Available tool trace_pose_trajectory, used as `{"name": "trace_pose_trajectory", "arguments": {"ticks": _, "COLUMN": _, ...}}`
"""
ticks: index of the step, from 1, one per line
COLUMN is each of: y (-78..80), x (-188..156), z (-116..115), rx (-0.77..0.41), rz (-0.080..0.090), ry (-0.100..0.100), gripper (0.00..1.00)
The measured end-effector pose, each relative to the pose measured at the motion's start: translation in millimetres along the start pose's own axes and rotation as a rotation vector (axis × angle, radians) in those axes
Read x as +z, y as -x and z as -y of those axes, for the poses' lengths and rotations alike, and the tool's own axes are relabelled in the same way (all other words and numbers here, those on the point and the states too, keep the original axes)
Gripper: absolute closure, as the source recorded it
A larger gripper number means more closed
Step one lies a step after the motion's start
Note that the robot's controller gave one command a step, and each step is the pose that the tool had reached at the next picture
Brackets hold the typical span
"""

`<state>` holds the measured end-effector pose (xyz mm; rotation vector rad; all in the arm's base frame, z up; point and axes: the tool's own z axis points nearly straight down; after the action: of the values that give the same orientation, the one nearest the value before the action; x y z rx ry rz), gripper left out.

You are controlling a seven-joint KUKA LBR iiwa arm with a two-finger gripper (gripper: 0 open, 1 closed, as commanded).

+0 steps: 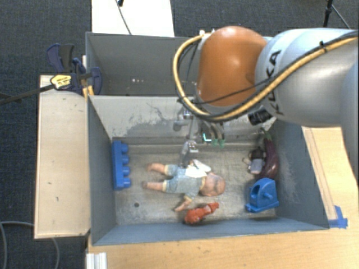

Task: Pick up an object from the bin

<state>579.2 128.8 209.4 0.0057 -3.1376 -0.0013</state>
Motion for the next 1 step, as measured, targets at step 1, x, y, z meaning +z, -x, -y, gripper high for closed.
{"name": "trace_pose_trajectory", "arguments": {"ticks": 1, "y": 1.7, "x": -3.7, "z": 0.5, "rx": 0.002, "rz": 0.007, "ry": 0.001, "gripper": 0.00}}
